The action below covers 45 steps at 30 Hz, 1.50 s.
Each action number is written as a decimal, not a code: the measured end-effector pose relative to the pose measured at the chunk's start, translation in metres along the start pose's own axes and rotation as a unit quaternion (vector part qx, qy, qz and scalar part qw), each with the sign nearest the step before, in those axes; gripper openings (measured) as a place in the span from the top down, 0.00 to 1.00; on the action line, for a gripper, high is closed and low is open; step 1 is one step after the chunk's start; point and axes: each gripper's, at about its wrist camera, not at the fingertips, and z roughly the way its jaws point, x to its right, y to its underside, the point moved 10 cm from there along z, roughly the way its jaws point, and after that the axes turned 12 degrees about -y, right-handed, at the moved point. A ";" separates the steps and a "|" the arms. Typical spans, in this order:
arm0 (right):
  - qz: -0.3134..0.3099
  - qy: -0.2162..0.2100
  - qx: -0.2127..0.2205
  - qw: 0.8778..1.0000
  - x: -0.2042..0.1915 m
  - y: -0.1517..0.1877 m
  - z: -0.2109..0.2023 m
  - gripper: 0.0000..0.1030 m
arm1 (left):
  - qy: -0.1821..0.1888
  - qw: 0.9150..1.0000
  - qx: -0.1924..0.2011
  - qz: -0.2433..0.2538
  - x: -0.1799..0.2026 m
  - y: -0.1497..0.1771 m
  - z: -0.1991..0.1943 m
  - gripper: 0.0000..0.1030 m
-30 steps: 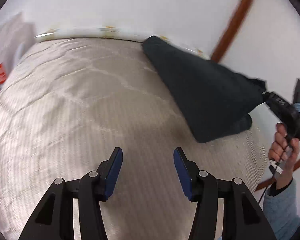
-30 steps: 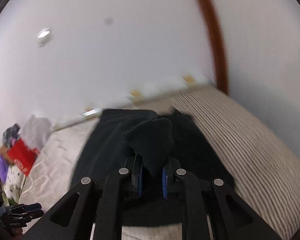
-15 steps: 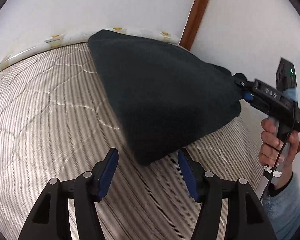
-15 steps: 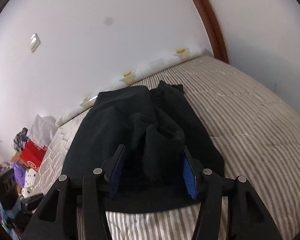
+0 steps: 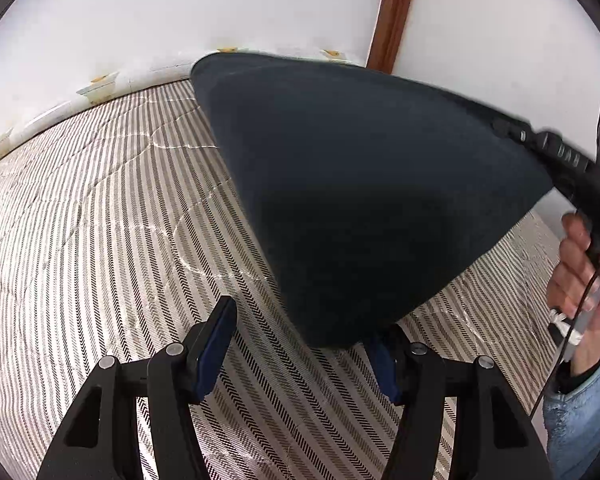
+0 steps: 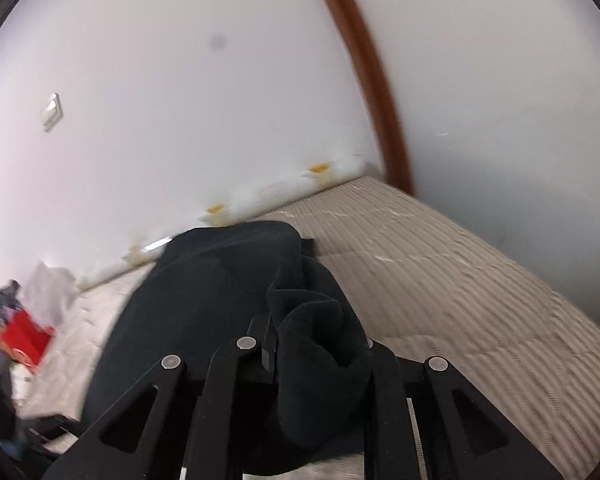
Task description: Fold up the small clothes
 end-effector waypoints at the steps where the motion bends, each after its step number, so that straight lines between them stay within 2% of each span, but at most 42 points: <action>1: 0.008 0.003 -0.020 1.000 0.007 0.008 0.005 0.85 | 0.001 1.000 0.001 0.001 0.002 0.000 -0.001 0.42; 4: 0.033 0.005 -0.061 0.998 0.020 0.029 0.013 0.81 | -0.001 1.000 0.009 0.004 0.009 -0.005 -0.001 0.42; 6: 0.032 0.012 -0.065 0.997 0.021 0.031 0.008 0.71 | -0.003 1.000 0.020 0.006 0.011 -0.011 -0.002 0.43; 8: 0.031 0.030 -0.071 0.997 0.025 0.033 0.003 0.52 | -0.003 1.000 0.028 0.002 0.014 -0.015 -0.003 0.44; 9: 0.035 0.034 -0.076 0.996 0.026 0.034 0.002 0.50 | -0.002 1.000 0.030 -0.002 0.013 -0.016 -0.005 0.46; 11: 0.046 0.025 -0.100 0.994 0.027 0.039 0.010 0.50 | 0.004 0.999 0.032 -0.011 0.015 -0.019 -0.003 0.58; 12: 0.050 0.021 -0.114 0.992 0.029 0.042 0.014 0.50 | -0.007 0.999 0.031 -0.015 0.012 -0.019 -0.002 0.65; 13: 0.053 0.020 -0.124 0.991 0.030 0.043 0.017 0.51 | -0.015 0.999 0.031 -0.019 0.011 -0.020 -0.001 0.68; 14: 0.062 0.016 -0.127 0.990 0.032 0.043 0.023 0.57 | -0.013 0.999 0.034 -0.025 0.010 -0.021 -0.001 0.71; 16: 0.074 -0.016 -0.133 0.988 0.025 0.044 0.032 0.79 | -0.012 0.999 0.042 -0.032 0.008 -0.022 -0.004 0.79; 19: 0.052 0.012 -0.125 0.991 0.016 0.039 0.039 0.82 | -0.010 0.997 0.049 -0.052 -0.003 -0.022 -0.013 0.82; 24: 0.045 -0.020 -0.131 0.990 -0.023 0.043 0.057 0.83 | -0.022 0.994 0.055 -0.088 -0.044 -0.022 -0.026 0.83; 28: 0.036 -0.048 -0.142 0.988 -0.066 0.049 0.078 0.83 | -0.040 0.992 0.052 -0.110 -0.090 -0.006 -0.036 0.83; 33: 0.002 -0.100 -0.164 0.981 -0.137 0.065 0.108 0.83 | -0.074 0.986 0.045 -0.143 -0.160 0.020 -0.051 0.83; 35: -0.018 -0.121 -0.164 0.979 -0.157 0.069 0.110 0.83 | -0.071 0.985 0.035 -0.152 -0.178 0.031 -0.051 0.83; 37: -0.036 -0.135 -0.157 0.978 -0.164 0.074 0.103 0.81 | -0.055 0.986 0.026 -0.154 -0.183 0.040 -0.049 0.83; 39: -0.059 -0.129 -0.154 0.978 -0.160 0.078 0.092 0.78 | -0.048 0.987 0.025 -0.149 -0.179 0.041 -0.045 0.82; 41: -0.077 -0.116 -0.156 0.978 -0.152 0.081 0.078 0.70 | -0.055 0.989 0.029 -0.137 -0.177 0.045 -0.046 0.81; 45: -0.118 -0.086 -0.130 0.981 -0.147 0.064 0.046 0.68 | -0.048 0.990 0.024 -0.131 -0.171 0.050 -0.048 0.79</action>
